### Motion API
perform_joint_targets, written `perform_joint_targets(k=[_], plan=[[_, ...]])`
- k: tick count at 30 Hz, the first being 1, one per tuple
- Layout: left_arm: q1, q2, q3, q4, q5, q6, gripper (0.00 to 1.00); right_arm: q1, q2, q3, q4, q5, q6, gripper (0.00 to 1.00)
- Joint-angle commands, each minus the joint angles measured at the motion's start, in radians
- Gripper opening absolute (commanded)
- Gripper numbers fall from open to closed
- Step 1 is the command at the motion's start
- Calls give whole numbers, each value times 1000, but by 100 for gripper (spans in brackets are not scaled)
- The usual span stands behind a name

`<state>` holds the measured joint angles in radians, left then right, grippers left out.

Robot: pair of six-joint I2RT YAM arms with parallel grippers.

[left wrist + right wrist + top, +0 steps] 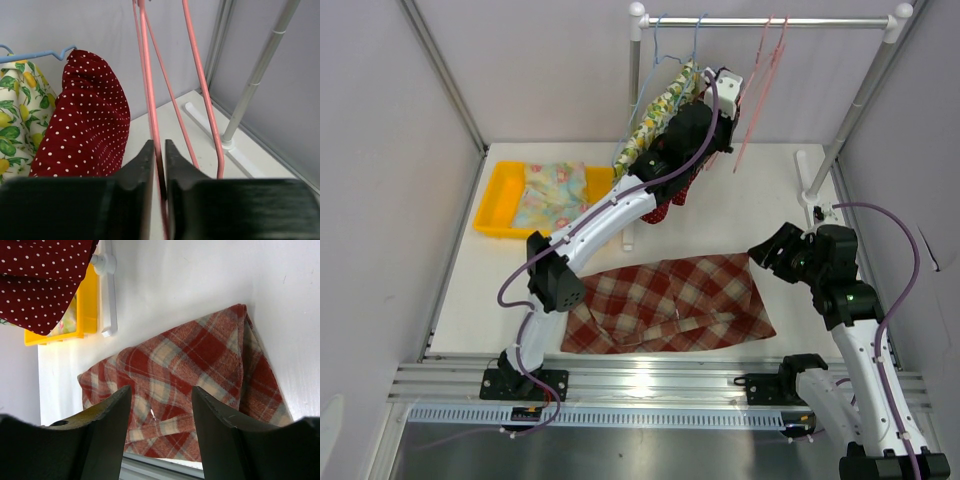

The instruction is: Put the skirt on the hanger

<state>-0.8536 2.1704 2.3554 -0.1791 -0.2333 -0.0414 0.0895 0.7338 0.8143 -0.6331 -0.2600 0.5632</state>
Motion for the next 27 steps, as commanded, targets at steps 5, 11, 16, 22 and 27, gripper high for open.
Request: perform_joint_targets(k=[5, 11, 16, 22, 27], plan=[[4, -30, 119, 69, -8, 70, 0, -2, -14, 60, -11, 8, -39, 57], [11, -67, 128, 60, -21, 89, 0, -2, -16, 59, -14, 15, -43, 57], [13, -116, 43, 33, -49, 107, 0, -2, -16, 62, -16, 18, -49, 57], [11, -265, -140, 107, -46, 114, 0, -2, -17, 62, -25, 19, -54, 57], [13, -322, -191, 73, -34, 126, 0, -2, -28, 59, -43, 39, -66, 58]])
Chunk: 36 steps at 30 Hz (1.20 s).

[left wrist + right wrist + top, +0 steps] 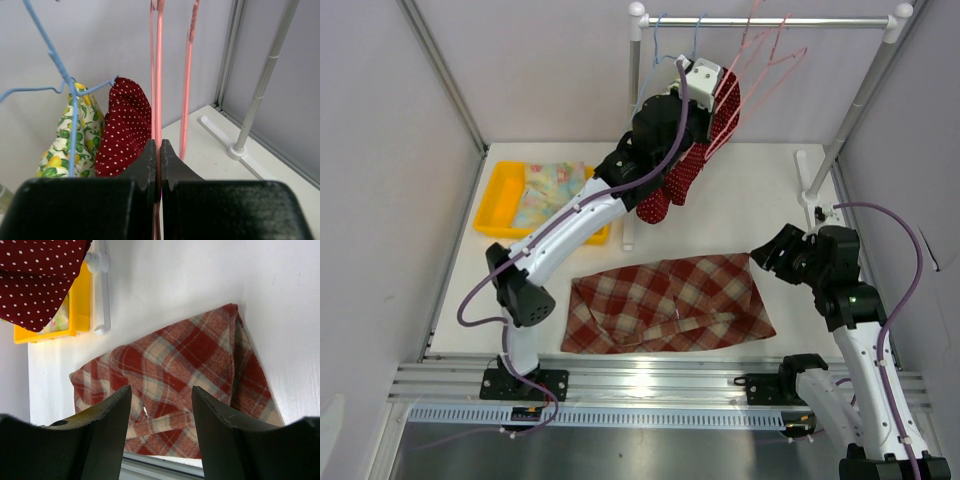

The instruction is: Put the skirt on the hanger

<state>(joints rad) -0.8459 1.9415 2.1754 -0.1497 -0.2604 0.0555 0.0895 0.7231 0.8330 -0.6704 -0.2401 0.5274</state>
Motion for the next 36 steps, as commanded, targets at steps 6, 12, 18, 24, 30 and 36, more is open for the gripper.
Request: perform_joint_targets(k=[6, 12, 18, 24, 30, 36], plan=[[7, -176, -109, 35, -16, 27, 0, -4, -27, 32, -15, 22, -33, 58], [5, -283, -238, -1, 7, -28, 0, -4, -31, 37, -26, 33, -38, 58], [-1, -502, -483, -1, 18, -82, 0, -5, -14, 40, -28, 36, -38, 58], [-1, -720, -678, -48, 108, -97, 0, -4, 1, 72, -43, 62, -56, 57], [-1, -880, -826, -174, 251, -143, 0, -4, 15, 124, -64, 85, -73, 57], [-2, -1044, -1012, -241, 432, -226, 0, -4, 38, 213, -106, 58, -79, 58]])
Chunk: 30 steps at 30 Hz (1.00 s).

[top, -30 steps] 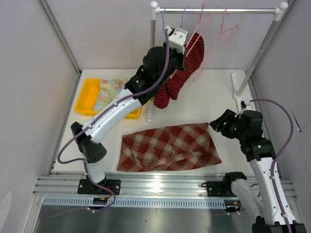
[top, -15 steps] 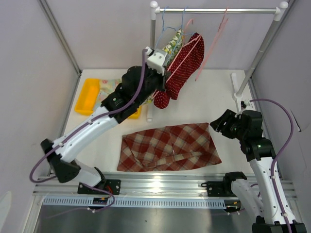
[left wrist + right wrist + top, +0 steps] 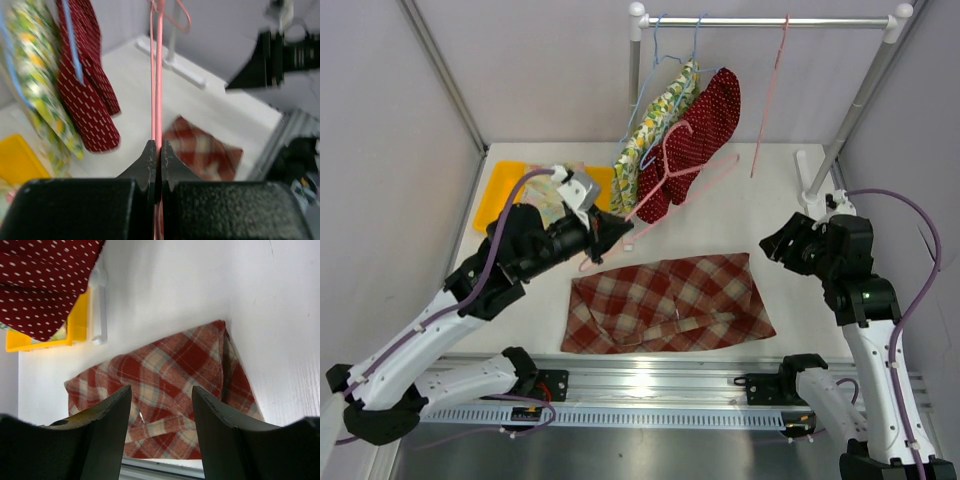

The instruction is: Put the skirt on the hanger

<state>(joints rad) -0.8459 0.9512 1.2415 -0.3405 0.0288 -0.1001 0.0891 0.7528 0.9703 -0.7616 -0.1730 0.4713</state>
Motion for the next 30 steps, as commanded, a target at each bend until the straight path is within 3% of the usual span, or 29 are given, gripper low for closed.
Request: perform_joint_targets(k=[1, 8, 16, 21, 30], plan=[[-2, -80, -129, -32, 201, -104, 0, -3, 13, 102, -24, -14, -22, 58], [-4, -221, -421, 105, 353, -246, 0, -5, 29, 174, -67, -51, -34, 57], [-31, -140, -635, 406, 424, -369, 0, 47, 5, 110, -93, -43, -23, 56], [-32, -74, -741, 560, 457, -433, 0, 167, -27, -4, -68, 15, 52, 53], [-30, 84, -890, 898, 490, -565, 0, 411, -46, -137, -61, 250, 180, 45]])
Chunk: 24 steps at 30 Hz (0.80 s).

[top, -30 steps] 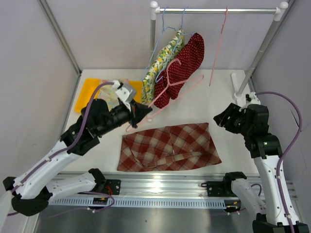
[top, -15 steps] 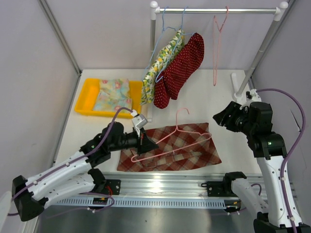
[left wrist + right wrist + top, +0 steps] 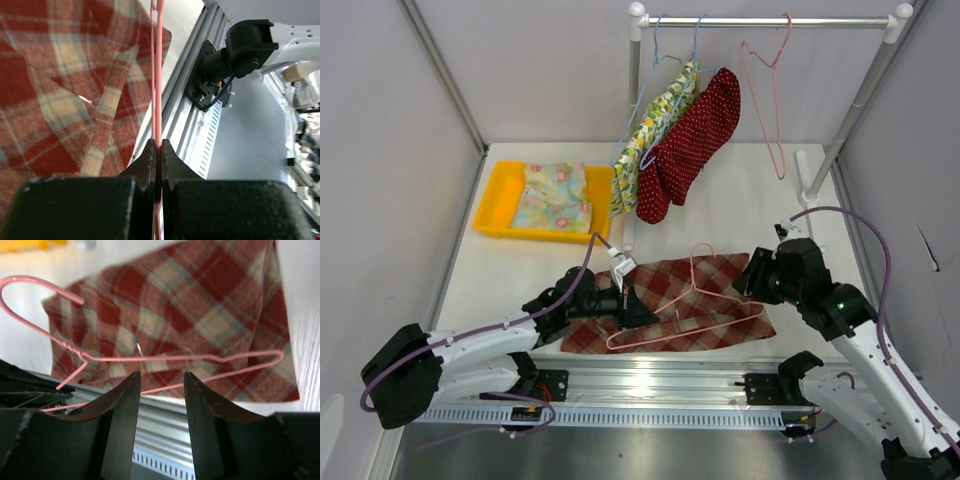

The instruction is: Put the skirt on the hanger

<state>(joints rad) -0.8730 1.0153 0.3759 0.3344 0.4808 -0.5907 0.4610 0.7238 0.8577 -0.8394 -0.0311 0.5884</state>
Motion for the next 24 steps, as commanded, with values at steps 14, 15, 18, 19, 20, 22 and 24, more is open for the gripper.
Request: perform_joint_targets(k=[14, 15, 18, 19, 20, 22, 24], plan=[[46, 141, -155, 442, 33, -138, 0, 154, 11, -163, 60, 211, 158, 42], [54, 147, -161, 477, 39, -147, 0, 159, 19, -186, 68, 214, 165, 42], [78, 180, -189, 537, 53, -159, 0, 189, 49, -218, 92, 235, 195, 41], [83, 198, -204, 554, 56, -161, 0, 200, 57, -238, 95, 258, 205, 42], [85, 209, -207, 572, 59, -164, 0, 212, 60, -247, 98, 272, 215, 43], [88, 229, -216, 609, 68, -167, 0, 248, 66, -256, 100, 313, 241, 44], [89, 265, -221, 653, 74, -173, 0, 260, 80, -261, 95, 338, 264, 51]])
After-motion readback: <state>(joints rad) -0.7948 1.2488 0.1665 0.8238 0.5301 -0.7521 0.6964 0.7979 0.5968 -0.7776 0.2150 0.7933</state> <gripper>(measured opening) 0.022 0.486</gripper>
